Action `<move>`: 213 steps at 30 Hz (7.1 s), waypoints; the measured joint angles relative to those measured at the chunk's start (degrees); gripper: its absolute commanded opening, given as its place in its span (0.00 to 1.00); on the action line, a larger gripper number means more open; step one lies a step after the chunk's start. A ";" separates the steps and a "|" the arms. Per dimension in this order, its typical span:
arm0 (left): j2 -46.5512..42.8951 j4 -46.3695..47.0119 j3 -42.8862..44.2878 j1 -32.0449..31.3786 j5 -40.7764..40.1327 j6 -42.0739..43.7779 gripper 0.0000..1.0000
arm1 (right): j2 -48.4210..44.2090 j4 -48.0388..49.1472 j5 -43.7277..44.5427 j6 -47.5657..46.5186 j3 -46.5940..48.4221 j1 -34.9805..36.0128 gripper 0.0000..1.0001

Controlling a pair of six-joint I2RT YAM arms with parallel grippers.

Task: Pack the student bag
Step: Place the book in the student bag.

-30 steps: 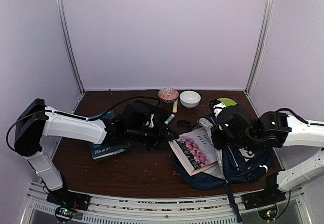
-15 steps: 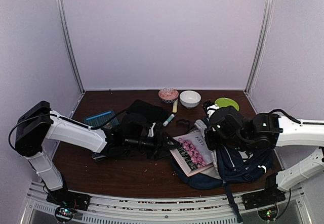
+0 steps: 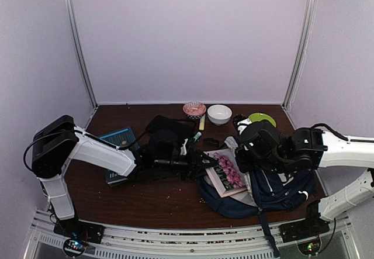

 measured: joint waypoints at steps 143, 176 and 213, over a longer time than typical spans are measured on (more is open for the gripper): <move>-10.91 18.82 -22.03 3.58 4.37 6.51 0.98 | 9.40 0.90 -45.27 -8.63 14.75 -6.54 0.00; -38.97 -15.23 -20.52 7.06 -1.84 20.85 0.98 | 8.11 1.62 -43.85 -8.48 14.34 -6.54 0.00; -24.48 -30.21 -11.87 1.81 -6.69 34.16 0.33 | 9.99 2.49 -43.74 -7.23 14.08 -5.25 0.00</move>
